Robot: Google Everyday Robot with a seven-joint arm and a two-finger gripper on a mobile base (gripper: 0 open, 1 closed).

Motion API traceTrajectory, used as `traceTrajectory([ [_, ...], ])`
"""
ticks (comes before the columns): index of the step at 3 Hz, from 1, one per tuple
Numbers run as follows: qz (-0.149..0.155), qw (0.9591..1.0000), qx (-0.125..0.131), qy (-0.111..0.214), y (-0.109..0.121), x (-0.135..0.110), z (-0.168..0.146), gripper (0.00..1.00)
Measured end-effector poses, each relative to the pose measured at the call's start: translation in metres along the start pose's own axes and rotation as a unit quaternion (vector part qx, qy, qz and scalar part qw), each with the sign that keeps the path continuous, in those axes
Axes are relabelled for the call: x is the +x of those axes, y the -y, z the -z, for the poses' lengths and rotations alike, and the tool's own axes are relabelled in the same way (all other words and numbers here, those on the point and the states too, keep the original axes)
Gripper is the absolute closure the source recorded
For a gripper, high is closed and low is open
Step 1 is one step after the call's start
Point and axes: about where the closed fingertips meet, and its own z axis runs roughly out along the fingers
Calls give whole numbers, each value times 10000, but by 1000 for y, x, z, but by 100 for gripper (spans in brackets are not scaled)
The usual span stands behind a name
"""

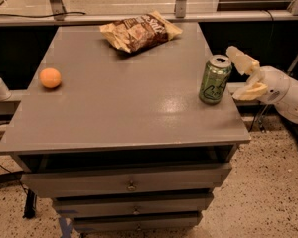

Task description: Place green can upright

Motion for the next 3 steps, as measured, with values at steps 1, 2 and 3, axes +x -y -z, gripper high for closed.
traceTrajectory([
  [1, 415, 9977, 268, -463, 3, -39, 13, 0],
  [2, 930, 9906, 426, -904, 4, -88, 16, 0],
  [3, 1382, 9799, 539, -1337, 2, -127, 12, 0],
])
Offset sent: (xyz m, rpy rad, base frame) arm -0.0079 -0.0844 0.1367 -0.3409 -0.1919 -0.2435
